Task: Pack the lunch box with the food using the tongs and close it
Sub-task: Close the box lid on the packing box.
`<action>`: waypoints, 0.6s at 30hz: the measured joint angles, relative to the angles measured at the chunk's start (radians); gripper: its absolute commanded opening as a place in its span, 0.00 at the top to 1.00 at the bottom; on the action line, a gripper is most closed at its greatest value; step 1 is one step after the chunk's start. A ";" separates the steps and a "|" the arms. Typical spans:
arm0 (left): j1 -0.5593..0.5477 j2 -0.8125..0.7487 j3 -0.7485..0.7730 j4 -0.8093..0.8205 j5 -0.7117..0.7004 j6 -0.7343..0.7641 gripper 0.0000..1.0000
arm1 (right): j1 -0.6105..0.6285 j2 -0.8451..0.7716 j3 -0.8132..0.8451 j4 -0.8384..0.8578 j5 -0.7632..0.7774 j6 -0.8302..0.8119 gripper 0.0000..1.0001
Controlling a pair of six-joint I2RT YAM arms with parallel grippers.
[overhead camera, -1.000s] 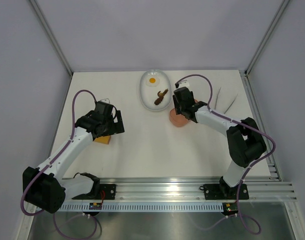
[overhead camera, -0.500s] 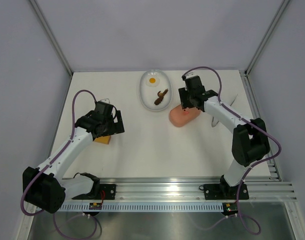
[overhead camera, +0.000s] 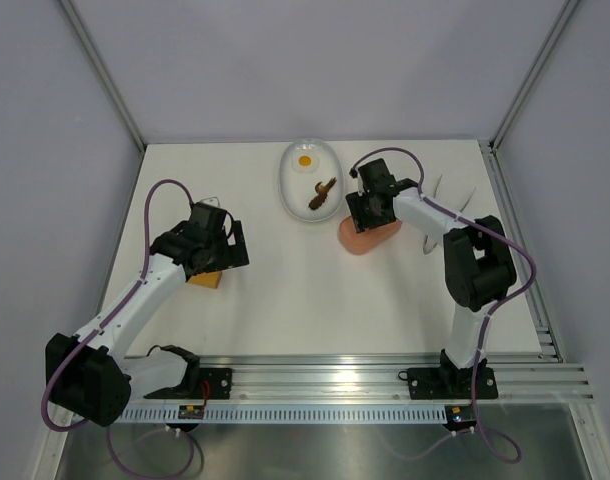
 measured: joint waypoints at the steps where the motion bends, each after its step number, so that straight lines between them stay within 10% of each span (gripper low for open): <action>1: 0.000 0.000 0.000 0.000 0.000 0.000 0.01 | 0.000 -0.002 0.003 -0.008 0.000 -0.001 0.36; 18: 0.000 0.000 0.000 -0.006 -0.001 0.000 0.01 | -0.129 -0.023 0.146 -0.063 -0.023 0.051 0.35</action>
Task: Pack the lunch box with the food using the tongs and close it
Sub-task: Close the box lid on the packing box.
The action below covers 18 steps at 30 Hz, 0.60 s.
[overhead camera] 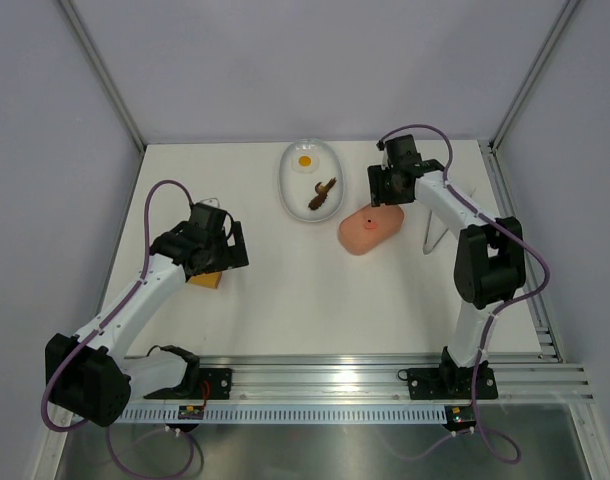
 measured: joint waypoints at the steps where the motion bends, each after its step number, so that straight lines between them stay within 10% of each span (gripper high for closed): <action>1: 0.000 0.000 0.000 -0.001 0.000 0.000 0.01 | -0.004 0.017 0.000 0.000 -0.011 0.005 0.35; 18: 0.000 0.000 0.000 -0.008 0.000 0.000 0.01 | -0.001 0.078 -0.005 -0.035 -0.083 0.051 0.34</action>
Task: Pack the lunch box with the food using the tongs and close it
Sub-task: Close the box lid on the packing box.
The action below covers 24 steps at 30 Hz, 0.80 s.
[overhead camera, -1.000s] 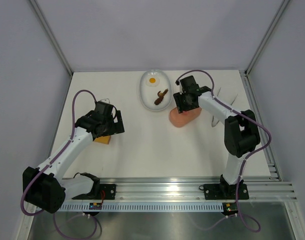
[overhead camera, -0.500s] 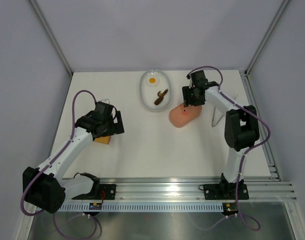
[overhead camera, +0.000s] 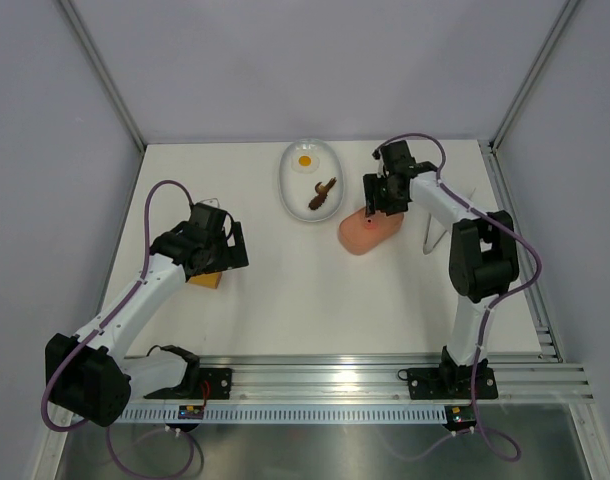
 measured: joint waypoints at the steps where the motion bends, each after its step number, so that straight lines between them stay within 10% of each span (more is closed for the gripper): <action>1: 0.000 0.000 0.000 0.000 0.000 0.000 0.01 | 0.000 -0.010 0.009 -0.008 0.000 0.000 0.33; 24: 0.000 0.000 0.000 -0.001 0.000 0.000 0.01 | 0.089 0.017 0.008 -0.014 0.100 -0.013 0.30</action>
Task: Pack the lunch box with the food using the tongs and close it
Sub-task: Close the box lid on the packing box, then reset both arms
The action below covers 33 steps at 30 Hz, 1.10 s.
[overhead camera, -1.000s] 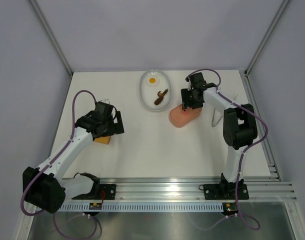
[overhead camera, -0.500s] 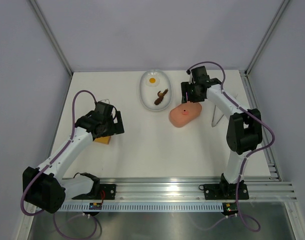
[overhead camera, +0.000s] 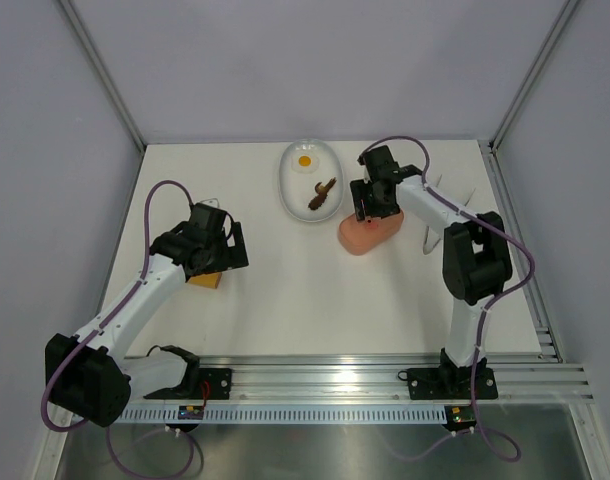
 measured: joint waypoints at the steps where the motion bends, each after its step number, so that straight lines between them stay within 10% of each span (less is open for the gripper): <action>1: 0.000 0.000 0.000 0.000 0.000 0.000 0.01 | 0.000 -0.014 0.000 -0.004 0.010 0.000 0.29; 12: 0.000 -0.004 0.000 -0.002 0.000 0.000 0.01 | -0.025 -0.349 -0.042 0.013 0.159 0.066 0.22; 14: 0.000 -0.008 0.000 -0.003 0.000 0.000 0.01 | -0.031 -0.411 -0.083 0.018 0.192 0.103 0.01; 33: 0.000 -0.025 0.001 -0.005 -0.023 0.000 0.01 | -0.032 -0.944 -0.606 -0.117 0.379 0.373 0.00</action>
